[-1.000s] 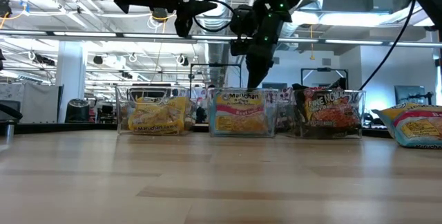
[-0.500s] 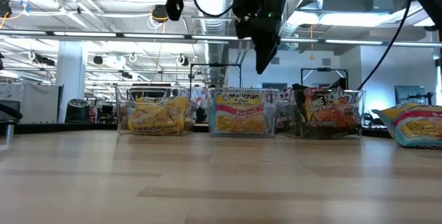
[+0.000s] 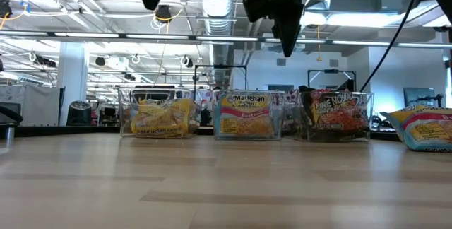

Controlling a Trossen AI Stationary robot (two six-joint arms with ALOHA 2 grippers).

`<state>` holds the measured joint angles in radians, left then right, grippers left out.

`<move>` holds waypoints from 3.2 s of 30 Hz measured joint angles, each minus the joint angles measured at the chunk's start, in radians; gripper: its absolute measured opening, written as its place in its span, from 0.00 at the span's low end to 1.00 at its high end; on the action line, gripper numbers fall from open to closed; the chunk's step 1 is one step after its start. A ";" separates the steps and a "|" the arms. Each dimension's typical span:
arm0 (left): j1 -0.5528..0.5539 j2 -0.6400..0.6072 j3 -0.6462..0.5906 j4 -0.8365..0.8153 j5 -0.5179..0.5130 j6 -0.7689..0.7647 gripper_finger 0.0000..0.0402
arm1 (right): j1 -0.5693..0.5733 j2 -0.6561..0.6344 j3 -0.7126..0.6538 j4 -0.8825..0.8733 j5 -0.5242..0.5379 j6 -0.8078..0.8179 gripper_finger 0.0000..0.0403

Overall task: Sort Maruchan noodles
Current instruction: Put the yellow noodle pack into the left transparent bin

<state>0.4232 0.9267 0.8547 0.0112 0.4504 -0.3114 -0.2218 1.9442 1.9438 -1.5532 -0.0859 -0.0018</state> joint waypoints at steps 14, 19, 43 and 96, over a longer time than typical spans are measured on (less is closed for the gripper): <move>0.000 -0.127 0.000 -0.270 0.009 0.074 0.25 | 0.343 -0.002 0.000 -0.018 -0.005 0.388 0.42; 0.000 -0.137 0.000 -0.300 0.016 0.088 0.25 | 0.446 -0.003 0.000 -0.018 -0.005 0.564 0.41; -0.001 -0.138 0.000 -0.344 -0.007 0.081 0.25 | 0.721 -0.452 -0.002 -0.018 0.459 0.954 0.41; -0.001 -0.136 0.000 -0.343 -0.230 0.011 0.25 | 0.970 -0.624 -0.888 0.505 -0.256 0.910 0.51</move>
<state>0.4221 0.7902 0.8547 -0.3317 0.2199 -0.3000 0.7481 1.3202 1.0554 -1.0477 -0.3416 0.9080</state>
